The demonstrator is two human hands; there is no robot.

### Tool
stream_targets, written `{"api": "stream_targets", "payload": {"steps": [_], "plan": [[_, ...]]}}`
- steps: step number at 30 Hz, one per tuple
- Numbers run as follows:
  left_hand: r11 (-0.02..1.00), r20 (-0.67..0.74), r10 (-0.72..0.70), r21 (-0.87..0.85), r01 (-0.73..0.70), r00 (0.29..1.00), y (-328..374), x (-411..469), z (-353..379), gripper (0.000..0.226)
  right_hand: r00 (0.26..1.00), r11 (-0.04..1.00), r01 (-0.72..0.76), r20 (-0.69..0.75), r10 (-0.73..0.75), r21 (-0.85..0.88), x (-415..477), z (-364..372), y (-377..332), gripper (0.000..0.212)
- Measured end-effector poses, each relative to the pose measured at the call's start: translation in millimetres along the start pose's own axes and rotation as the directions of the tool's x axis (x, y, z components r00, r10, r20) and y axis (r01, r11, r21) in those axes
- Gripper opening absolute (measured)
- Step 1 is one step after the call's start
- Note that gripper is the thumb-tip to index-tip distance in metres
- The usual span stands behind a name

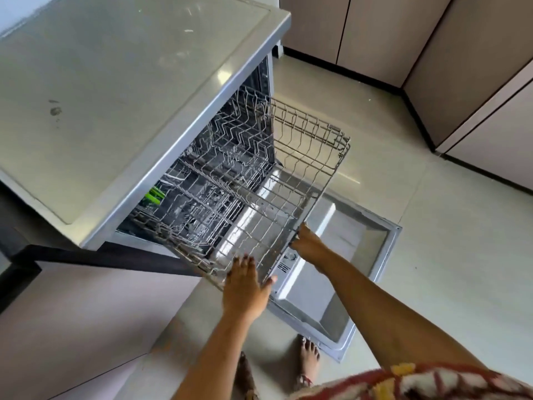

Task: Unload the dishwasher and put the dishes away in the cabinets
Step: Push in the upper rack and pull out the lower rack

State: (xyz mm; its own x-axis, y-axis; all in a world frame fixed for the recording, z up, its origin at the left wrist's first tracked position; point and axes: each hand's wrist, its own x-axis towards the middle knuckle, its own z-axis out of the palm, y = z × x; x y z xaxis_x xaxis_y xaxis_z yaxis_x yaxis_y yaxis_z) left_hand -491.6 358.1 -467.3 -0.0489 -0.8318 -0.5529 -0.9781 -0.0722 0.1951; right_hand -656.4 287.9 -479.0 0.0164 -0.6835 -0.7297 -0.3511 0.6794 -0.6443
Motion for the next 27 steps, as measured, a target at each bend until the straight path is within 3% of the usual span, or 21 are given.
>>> {"api": "stream_targets", "payload": {"steps": [3, 6, 8, 10, 14, 19, 23, 26, 27], "plan": [[1.000, -0.014, -0.005, -0.028, 0.005, 1.000, 5.4, 2.1, 14.8, 0.082, 1.000, 0.994, 0.018, 0.013, -0.016, -0.105, 17.3, 8.2, -17.3, 0.067], [1.000, -0.149, -0.017, 0.020, 0.020, 0.989, -5.1, 15.1, 17.0, 0.069, 0.999, 0.973, 0.045, 0.016, -0.043, -0.228, 38.2, 14.6, -31.5, 0.052], [0.997, -0.247, 0.048, 0.074, -0.031, 0.968, -19.1, 28.4, 10.4, 0.060, 0.996, 0.938, 0.093, 0.024, -0.090, -0.335, 51.4, 19.1, -40.6, 0.043], [0.979, -0.320, 0.167, 0.170, -0.117, 0.932, -39.0, 41.8, 3.8, 0.049, 0.993, 0.899, 0.114, 0.031, -0.112, -0.424, 63.0, 27.2, -48.5, 0.048], [0.947, -0.325, 0.234, 0.290, -0.139, 0.916, -57.0, 51.7, -10.7, 0.055, 0.989, 0.889, 0.147, 0.034, -0.147, -0.433, 65.6, 45.7, -58.8, 0.066], [0.948, -0.351, 0.194, 0.307, -0.083, 0.916, -68.8, 71.3, -33.4, 0.055, 0.985, 0.865, 0.168, 0.053, -0.163, -0.472, 78.7, 63.2, -90.4, 0.067], [0.924, -0.358, 0.198, 0.378, -0.053, 0.912, -86.9, 91.9, -45.2, 0.056, 0.996, 0.882, 0.079, 0.011, -0.084, -0.464, 97.4, 76.1, -121.0, 0.047], [0.921, -0.375, 0.213, 0.386, -0.057, 0.902, -103.6, 105.9, -50.5, 0.054, 0.988, 0.893, 0.150, 0.024, -0.155, -0.424, 108.5, 86.6, -130.0, 0.039], [0.918, -0.394, 0.208, 0.394, -0.040, 0.895, -108.9, 110.9, -53.2, 0.054, 0.982, 0.779, 0.190, 0.095, -0.166, -0.598, 109.9, 93.3, -129.4, 0.035]]}}
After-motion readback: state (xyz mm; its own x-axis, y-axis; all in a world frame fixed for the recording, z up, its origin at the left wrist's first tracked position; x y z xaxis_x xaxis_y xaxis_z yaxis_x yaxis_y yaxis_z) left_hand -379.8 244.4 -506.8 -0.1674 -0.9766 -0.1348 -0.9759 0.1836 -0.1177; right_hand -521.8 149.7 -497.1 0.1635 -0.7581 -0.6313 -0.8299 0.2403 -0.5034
